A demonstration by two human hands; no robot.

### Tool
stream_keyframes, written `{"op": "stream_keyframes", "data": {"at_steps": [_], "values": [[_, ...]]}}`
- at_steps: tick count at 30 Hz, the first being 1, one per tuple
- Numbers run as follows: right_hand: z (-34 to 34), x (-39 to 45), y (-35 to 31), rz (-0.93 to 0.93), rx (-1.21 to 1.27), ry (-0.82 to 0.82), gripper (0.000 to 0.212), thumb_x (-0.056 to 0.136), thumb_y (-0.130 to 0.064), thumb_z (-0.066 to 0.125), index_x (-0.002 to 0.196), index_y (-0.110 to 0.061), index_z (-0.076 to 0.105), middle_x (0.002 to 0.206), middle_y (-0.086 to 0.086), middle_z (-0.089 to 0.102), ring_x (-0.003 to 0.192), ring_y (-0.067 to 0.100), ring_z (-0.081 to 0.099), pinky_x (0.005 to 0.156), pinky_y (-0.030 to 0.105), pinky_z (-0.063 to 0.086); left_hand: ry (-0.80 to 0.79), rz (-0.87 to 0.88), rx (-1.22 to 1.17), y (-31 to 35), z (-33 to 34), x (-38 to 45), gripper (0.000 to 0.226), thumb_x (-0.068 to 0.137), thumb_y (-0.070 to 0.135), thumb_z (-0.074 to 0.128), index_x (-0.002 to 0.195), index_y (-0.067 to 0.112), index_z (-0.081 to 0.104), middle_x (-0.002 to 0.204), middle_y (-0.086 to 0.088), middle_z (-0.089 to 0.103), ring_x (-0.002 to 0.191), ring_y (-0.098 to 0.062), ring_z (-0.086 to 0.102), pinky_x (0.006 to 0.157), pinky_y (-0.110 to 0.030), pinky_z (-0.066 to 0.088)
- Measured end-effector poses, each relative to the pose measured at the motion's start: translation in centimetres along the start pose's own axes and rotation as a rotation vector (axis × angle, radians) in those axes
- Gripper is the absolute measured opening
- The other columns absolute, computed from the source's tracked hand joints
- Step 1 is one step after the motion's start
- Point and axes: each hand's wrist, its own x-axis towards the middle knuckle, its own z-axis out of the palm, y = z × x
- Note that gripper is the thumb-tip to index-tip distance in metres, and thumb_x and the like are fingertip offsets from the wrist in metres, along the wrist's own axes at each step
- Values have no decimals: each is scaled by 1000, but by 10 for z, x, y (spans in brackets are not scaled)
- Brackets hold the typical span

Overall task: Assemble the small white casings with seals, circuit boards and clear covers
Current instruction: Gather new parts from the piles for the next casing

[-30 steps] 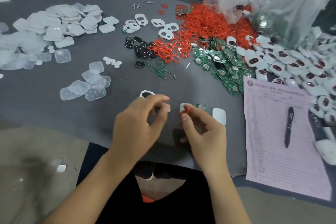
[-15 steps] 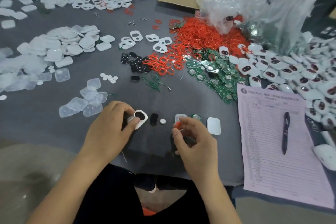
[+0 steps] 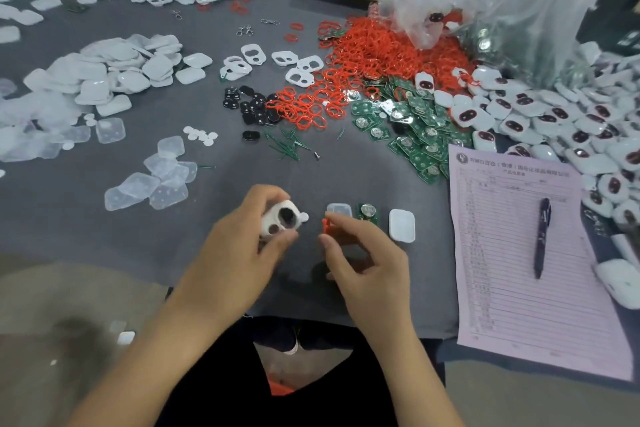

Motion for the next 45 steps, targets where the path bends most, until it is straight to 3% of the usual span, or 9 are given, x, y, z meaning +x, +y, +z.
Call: {"op": "stream_keyframes", "data": {"at_steps": [3,7,11,19,26,31,37,41,45], "values": [[-4,-2,0,-32,22,38,26,90,-29,76,116,-25,76,105,-12,75,96,19,74,70,44,63,-95,-25,-222,7,21,-7,34,101,17,65,120,42,52,100,18,71,74,-8,74,67,-17,56],[-7,1,-4,-145,-45,22,25,88,-14,81,110,-25,77,104,-8,73,99,14,72,82,19,53,-166,56,-247,19,35,-11,45,107,18,47,123,59,49,113,30,67,103,6,66,83,-3,44],[-6,1,-4,-191,-93,47,27,86,-9,83,110,-20,79,104,-3,70,97,8,69,81,9,47,-186,61,-389,24,43,-18,51,97,9,38,129,45,55,120,24,68,106,6,64,86,-4,45],[-6,0,-4,-199,-114,69,21,86,-9,82,106,-15,80,105,-6,72,101,9,70,77,10,50,-120,31,-414,21,45,-18,46,101,14,40,127,49,56,117,24,69,108,1,66,88,-6,46],[-8,-4,-6,-142,-42,-20,22,88,-20,79,108,-9,80,98,-1,71,86,19,71,68,29,57,-9,-26,-525,19,36,-14,24,106,31,57,103,35,80,91,4,79,85,-8,76,73,-29,65],[-12,-17,-10,-158,-96,65,23,88,-35,80,102,-16,81,90,-4,72,75,13,70,63,18,51,-145,-85,-636,24,35,-18,26,104,30,57,101,27,82,94,0,80,89,-12,77,74,-22,62],[-19,-22,-16,-87,-104,72,28,85,-58,74,99,-34,79,79,-16,64,64,3,59,63,10,42,-543,-174,-699,23,15,-12,27,108,24,48,116,14,72,99,0,77,90,-10,75,73,-23,60],[-18,-17,-20,-57,-81,69,33,83,-61,75,99,-33,76,79,-15,65,65,6,61,64,13,44,-491,6,-382,21,18,-15,24,109,37,40,100,24,58,79,8,65,69,-4,56,71,-18,47],[-16,-17,-27,-47,57,52,22,83,-51,81,92,-33,76,76,-8,65,57,15,65,59,19,47,-531,6,-528,22,19,-17,29,111,35,37,97,19,56,78,1,57,68,-11,47,69,-28,45]]}}
